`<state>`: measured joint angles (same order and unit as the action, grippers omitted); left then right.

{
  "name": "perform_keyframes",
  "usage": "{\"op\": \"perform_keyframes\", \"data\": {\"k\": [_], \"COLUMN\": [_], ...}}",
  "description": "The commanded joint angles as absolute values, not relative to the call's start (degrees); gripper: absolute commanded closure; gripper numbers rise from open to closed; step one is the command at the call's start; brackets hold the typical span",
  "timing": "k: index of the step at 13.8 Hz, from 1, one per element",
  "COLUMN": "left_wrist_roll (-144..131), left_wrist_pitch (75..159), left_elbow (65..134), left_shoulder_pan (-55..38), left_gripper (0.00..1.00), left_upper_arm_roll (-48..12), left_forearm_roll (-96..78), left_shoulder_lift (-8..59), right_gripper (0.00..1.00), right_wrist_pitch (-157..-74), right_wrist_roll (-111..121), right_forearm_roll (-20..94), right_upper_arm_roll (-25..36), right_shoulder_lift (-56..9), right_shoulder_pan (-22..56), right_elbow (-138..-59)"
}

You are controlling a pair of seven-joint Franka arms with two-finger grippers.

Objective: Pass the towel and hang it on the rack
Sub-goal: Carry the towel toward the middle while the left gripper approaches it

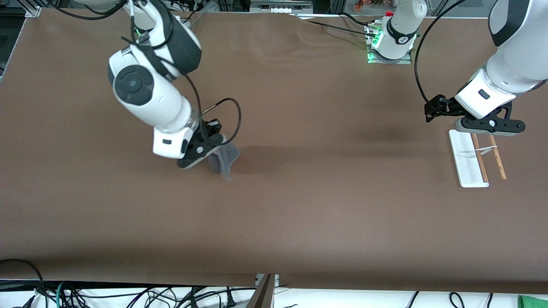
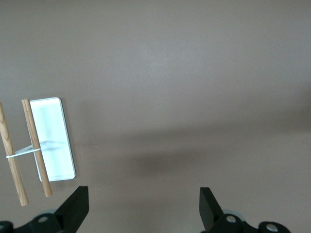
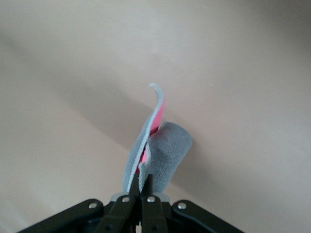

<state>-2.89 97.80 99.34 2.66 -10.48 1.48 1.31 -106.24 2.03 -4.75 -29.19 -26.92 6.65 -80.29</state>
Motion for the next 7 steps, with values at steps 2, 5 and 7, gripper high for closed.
{"op": "perform_keyframes", "data": {"k": [2,5,7], "left_wrist_roll": [-0.7,5.9,8.4], "left_wrist_pitch": [96.2,96.2,96.2], "left_elbow": [99.2,99.2,99.2], "left_shoulder_pan": [2.0,2.0,1.9], "left_gripper": [0.0,0.0,0.0], "left_upper_arm_roll": [-10.8,-10.8,-11.0], "left_forearm_roll": [-0.6,-7.1,-13.9], "left_shoulder_lift": [3.8,5.9,7.1], "right_gripper": [1.0,1.0,1.0], "right_wrist_pitch": [-109.6,-113.4,-115.4], "right_wrist_roll": [2.0,2.0,2.1], "right_forearm_roll": [-4.9,-5.0,-4.8], "right_upper_arm_roll": [-34.4,-34.6,-34.6], "right_shoulder_lift": [-27.0,-27.2,-27.5], "right_shoulder_pan": [8.3,12.3,13.9], "right_elbow": [-80.0,-80.0,-80.0]}}
